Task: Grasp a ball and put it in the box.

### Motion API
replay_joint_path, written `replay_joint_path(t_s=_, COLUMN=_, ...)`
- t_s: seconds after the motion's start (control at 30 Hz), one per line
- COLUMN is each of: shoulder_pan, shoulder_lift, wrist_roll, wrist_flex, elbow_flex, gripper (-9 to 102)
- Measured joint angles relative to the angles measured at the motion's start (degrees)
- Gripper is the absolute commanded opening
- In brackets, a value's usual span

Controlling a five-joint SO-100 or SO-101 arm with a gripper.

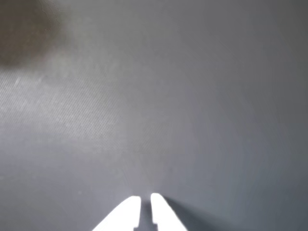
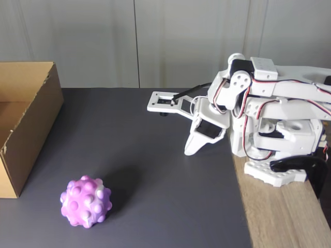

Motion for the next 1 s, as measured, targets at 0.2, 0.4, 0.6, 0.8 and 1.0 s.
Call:
replay_joint_path(t_s=0.2, shoulder_pan=0.0, shoulder_lift=0.0, wrist_roll=0.0, wrist_flex=0.0, elbow_flex=0.0, gripper=3)
replay_joint_path(t_s=0.4, shoulder_pan=0.0, shoulder_lift=0.0, wrist_roll=0.0, wrist_flex=0.0, elbow_flex=0.0, gripper=3)
replay_joint_path(t_s=0.6, shoulder_pan=0.79, shoulder_lift=0.0, wrist_roll=0.0, wrist_flex=0.0, elbow_flex=0.0, gripper=3)
replay_joint_path(t_s=0.8, shoulder_pan=1.49, shoulder_lift=0.0, wrist_roll=-1.14, wrist_flex=0.18, elbow_flex=-0.09, gripper=3)
replay_joint_path(t_s=1.0, shoulder_pan=1.58, shoulder_lift=0.0, wrist_roll=-1.85, wrist_flex=0.35, elbow_flex=-0.09, gripper=4)
